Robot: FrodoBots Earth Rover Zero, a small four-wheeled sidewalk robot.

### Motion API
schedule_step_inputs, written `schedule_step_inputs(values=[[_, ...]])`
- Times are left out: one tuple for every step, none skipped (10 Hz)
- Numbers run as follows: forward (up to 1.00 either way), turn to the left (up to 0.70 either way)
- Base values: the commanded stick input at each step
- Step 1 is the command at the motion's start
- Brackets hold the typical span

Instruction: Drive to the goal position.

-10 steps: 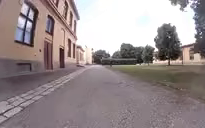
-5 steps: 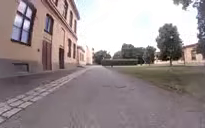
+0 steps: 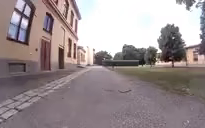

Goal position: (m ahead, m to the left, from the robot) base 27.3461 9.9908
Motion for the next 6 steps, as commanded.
schedule_step_inputs(values=[[0.85,0.01],[0.85,0.01],[0.85,0.01],[0.85,0.01],[0.85,0.01],[0.85,0.01]])
